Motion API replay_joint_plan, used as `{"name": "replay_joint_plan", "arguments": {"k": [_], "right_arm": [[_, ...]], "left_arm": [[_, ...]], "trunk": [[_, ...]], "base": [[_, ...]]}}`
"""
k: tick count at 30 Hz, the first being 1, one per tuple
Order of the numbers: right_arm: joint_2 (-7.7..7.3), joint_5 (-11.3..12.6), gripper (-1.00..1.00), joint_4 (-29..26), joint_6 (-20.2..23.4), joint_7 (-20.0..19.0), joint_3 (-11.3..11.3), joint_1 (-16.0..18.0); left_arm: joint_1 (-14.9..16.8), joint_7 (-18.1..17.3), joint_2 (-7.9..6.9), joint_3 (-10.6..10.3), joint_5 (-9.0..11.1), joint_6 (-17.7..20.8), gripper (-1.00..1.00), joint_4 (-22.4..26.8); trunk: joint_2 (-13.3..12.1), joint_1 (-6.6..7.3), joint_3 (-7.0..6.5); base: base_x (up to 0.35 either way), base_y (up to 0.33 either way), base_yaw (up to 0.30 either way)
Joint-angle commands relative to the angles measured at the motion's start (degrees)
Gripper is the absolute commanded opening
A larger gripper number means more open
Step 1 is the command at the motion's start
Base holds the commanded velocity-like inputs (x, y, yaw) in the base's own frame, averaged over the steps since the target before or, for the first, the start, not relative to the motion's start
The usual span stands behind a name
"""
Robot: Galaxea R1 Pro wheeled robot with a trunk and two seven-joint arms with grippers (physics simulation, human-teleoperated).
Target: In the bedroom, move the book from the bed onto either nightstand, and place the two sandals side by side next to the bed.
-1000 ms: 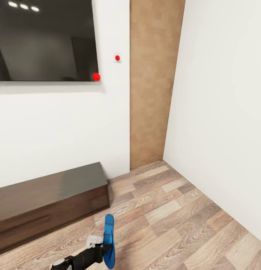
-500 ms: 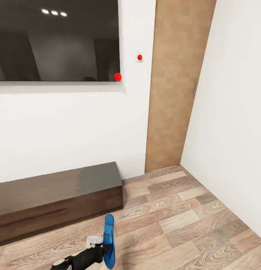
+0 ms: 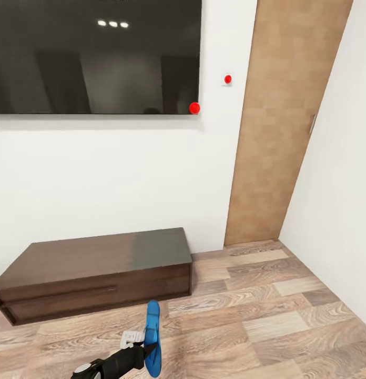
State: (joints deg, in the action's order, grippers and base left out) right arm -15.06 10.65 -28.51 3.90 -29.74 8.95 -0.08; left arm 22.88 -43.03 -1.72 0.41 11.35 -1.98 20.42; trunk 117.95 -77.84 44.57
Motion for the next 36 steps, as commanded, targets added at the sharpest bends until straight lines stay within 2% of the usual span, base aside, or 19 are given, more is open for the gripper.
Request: {"name": "replay_joint_plan", "arguments": {"k": [1,28,36], "right_arm": [[0.02,0.5,1.0,-0.1,0.4,-0.3,0.2,0.0],[0.02,0.8,1.0,-0.1,0.4,-0.3,0.2,0.0],[-0.05,0.9,1.0,-0.1,0.4,-0.4,0.2,0.0]], "left_arm": [[0.1,-0.2,0.0,0.1,0.1,-0.2,-1.0,-0.1],[0.1,-0.2,0.04,0.0,0.1,-0.2,-1.0,-0.1],[0.1,-0.2,0.05,0.0,0.1,-0.2,-1.0,0.0]], "trunk": [[0.0,0.01,0.05],[0.0,0.01,0.05],[0.0,0.01,0.05]], "base": [[0.0,0.0,0.293],[0.007,-0.003,0.293],[0.184,-0.151,0.082]]}}
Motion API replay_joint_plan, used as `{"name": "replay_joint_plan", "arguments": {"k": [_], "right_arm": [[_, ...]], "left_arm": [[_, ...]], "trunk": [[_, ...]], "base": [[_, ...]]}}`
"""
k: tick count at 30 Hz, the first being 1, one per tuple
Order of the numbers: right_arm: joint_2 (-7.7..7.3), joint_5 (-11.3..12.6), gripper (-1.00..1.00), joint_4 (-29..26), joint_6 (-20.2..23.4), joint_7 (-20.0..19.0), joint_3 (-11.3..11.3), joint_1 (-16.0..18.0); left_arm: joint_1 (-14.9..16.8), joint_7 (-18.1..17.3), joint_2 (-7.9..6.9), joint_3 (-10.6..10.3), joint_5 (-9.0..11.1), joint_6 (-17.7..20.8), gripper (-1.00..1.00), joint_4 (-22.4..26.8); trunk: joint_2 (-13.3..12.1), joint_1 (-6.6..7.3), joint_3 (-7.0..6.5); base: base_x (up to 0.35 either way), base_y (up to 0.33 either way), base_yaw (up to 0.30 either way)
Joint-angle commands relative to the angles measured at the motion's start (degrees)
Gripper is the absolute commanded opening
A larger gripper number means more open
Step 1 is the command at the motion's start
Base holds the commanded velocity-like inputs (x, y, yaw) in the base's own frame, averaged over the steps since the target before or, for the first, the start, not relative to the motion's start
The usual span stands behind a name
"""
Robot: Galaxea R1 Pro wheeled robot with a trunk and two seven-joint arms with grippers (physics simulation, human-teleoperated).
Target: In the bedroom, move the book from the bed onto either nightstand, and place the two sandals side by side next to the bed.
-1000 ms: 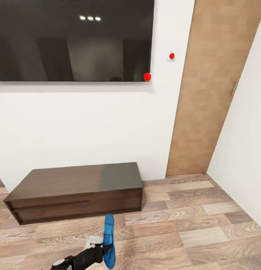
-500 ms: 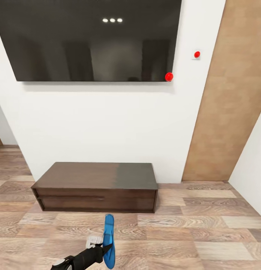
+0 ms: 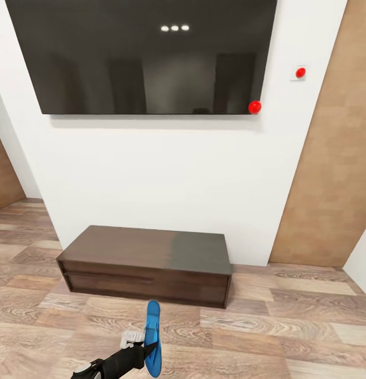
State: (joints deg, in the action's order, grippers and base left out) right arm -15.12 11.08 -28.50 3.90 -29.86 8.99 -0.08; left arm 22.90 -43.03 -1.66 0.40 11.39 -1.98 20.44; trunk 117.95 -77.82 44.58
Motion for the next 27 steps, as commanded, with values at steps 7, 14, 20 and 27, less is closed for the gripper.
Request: {"name": "replay_joint_plan", "arguments": {"k": [7,14,20,27], "right_arm": [[0.03,0.5,1.0,-0.1,0.4,-0.3,0.1,0.0],[0.03,0.5,1.0,-0.1,0.4,-0.3,0.1,0.0],[0.01,0.4,1.0,-0.1,0.4,-0.3,0.1,0.0],[0.01,0.1,1.0,-0.1,0.4,-0.3,0.1,0.0]], "left_arm": [[0.0,-0.2,-0.01,0.0,0.0,-0.2,-1.0,-0.1],[0.0,-0.2,-0.01,0.0,0.0,-0.2,-1.0,-0.1],[0.0,-0.2,-0.01,0.0,0.0,-0.2,-1.0,-0.1],[0.0,-0.2,-0.01,0.0,0.0,-0.2,-1.0,-0.1]], "trunk": [[0.0,-0.02,0.05],[0.0,-0.02,0.05],[0.0,-0.02,0.05],[0.0,-0.02,0.05]], "base": [[0.243,-0.144,0.002],[0.309,-0.017,0.0],[0.327,-0.001,0.0],[0.174,0.0,0.067]]}}
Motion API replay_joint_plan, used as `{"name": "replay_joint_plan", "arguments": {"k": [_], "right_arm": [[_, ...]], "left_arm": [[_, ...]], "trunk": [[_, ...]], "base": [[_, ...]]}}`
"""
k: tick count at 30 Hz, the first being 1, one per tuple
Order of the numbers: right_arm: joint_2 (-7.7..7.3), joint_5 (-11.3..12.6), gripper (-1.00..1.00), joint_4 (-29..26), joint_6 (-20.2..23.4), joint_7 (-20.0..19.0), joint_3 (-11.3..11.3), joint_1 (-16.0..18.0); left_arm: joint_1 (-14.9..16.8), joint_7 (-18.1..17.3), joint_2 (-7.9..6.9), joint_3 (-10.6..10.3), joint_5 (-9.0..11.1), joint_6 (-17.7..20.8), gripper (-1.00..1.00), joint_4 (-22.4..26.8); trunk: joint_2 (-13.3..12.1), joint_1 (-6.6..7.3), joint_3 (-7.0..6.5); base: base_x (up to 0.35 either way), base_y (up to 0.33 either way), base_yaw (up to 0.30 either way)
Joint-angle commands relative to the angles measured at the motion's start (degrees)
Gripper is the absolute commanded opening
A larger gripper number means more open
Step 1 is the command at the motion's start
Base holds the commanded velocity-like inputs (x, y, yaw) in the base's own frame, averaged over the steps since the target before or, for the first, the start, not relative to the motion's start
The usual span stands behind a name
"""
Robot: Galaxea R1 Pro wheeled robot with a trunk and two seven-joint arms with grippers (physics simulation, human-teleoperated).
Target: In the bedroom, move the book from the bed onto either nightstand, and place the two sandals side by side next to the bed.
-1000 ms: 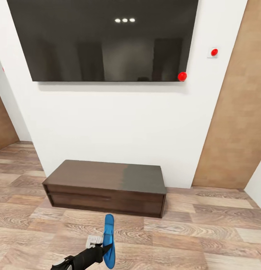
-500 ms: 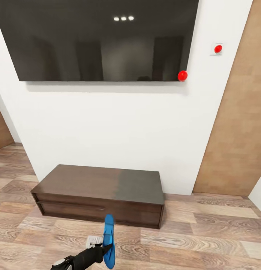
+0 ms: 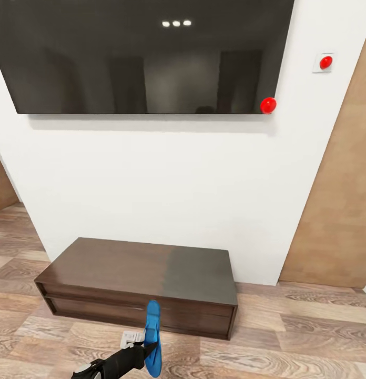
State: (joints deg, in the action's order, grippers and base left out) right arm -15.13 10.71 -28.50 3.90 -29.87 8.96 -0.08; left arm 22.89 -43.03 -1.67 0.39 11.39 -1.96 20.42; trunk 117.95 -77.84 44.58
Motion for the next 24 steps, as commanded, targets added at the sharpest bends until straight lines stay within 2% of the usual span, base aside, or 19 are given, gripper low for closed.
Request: {"name": "replay_joint_plan", "arguments": {"k": [1,24], "right_arm": [[0.01,0.6,1.0,-0.1,0.4,-0.3,0.2,0.0],[0.02,0.5,1.0,-0.1,0.4,-0.3,0.2,0.0]], "left_arm": [[0.1,-0.2,0.0,0.0,0.0,-0.2,-1.0,-0.1],[0.0,-0.2,0.0,0.0,0.0,-0.2,-1.0,-0.1]], "trunk": [[0.0,0.0,0.05],[0.0,0.0,0.05]], "base": [[0.035,0.0,0.216],[0.003,0.0,0.286]]}}
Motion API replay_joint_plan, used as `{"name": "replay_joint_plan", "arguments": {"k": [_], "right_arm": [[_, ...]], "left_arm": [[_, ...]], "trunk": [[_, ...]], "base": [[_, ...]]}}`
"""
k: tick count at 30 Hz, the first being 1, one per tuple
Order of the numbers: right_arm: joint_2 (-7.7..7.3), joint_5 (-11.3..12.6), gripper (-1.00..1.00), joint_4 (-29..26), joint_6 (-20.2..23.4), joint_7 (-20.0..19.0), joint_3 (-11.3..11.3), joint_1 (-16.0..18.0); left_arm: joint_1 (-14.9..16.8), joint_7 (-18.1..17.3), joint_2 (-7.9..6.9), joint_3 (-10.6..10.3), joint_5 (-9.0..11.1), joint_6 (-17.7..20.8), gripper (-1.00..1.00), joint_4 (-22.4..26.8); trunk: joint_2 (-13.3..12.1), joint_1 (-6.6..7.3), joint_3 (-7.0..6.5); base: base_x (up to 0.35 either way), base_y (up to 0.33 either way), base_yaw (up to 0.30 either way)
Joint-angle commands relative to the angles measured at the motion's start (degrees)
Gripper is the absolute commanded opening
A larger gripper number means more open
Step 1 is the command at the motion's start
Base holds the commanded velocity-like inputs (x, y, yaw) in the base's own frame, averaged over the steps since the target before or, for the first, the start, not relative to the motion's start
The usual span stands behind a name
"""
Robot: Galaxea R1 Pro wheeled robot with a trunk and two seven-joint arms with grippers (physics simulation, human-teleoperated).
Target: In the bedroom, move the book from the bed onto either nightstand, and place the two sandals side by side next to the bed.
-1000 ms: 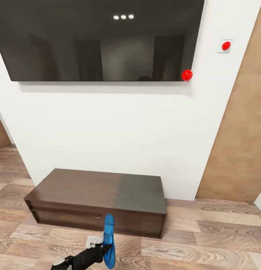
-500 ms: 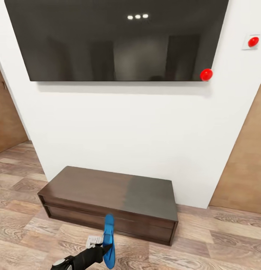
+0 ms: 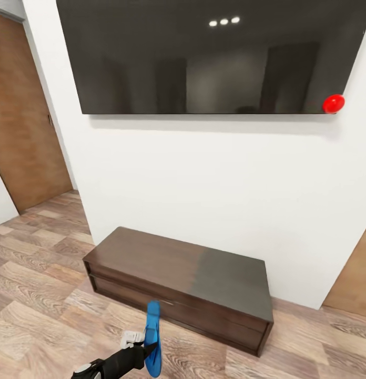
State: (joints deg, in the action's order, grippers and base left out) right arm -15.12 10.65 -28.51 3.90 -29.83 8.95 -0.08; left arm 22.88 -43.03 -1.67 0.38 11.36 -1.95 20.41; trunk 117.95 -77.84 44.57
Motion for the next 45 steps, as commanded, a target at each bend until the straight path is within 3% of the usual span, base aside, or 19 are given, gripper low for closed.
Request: {"name": "replay_joint_plan", "arguments": {"k": [1,45], "right_arm": [[0.01,0.5,1.0,-0.1,0.4,-0.3,0.2,0.0],[0.07,0.5,1.0,-0.1,0.4,-0.3,0.2,0.0]], "left_arm": [[0.1,-0.2,0.0,0.1,0.1,-0.2,-1.0,-0.1],[0.1,-0.2,0.0,0.1,0.1,-0.2,-1.0,-0.1]], "trunk": [[0.0,0.01,0.05],[0.0,0.01,0.05]], "base": [[0.0,0.0,0.293],[0.0,0.0,0.293]]}}
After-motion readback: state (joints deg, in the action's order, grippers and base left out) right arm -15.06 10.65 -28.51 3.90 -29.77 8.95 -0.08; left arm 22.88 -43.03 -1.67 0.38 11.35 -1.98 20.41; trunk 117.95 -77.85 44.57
